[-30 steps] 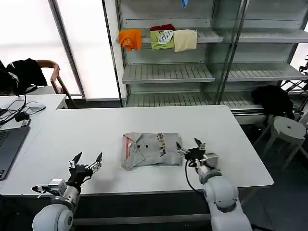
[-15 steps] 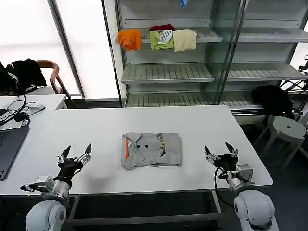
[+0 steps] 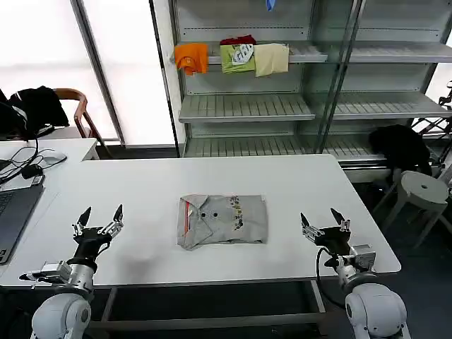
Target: Fold and organize the clothes.
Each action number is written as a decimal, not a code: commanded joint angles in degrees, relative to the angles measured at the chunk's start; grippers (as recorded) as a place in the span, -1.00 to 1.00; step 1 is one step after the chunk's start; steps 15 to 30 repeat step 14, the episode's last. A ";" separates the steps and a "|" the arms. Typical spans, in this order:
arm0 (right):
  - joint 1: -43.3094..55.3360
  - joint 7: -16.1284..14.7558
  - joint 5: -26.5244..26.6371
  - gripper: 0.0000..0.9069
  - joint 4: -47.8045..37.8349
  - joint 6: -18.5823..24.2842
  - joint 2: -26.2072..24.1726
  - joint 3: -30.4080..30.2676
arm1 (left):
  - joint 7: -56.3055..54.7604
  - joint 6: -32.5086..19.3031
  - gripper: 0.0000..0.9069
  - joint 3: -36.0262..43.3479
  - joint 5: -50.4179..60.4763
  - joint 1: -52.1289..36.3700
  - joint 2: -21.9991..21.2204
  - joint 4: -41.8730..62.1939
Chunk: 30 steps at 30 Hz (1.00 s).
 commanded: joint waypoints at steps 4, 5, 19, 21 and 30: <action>0.63 -2.10 0.53 1.00 -0.18 -1.59 1.16 0.15 | 0.32 -4.42 1.00 0.44 -6.18 -1.64 1.98 2.69; 0.91 -2.24 0.58 1.00 -0.09 -2.30 1.35 -0.05 | 0.35 -3.18 1.00 0.50 -7.30 -1.55 2.02 2.17; -0.03 -7.09 4.72 1.00 1.78 -1.41 3.50 0.06 | 0.30 3.78 1.00 1.68 -13.24 -2.86 1.84 0.39; -0.03 -7.09 4.72 1.00 1.78 -1.41 3.50 0.06 | 0.30 3.78 1.00 1.68 -13.24 -2.86 1.84 0.39; -0.03 -7.09 4.72 1.00 1.78 -1.41 3.50 0.06 | 0.30 3.78 1.00 1.68 -13.24 -2.86 1.84 0.39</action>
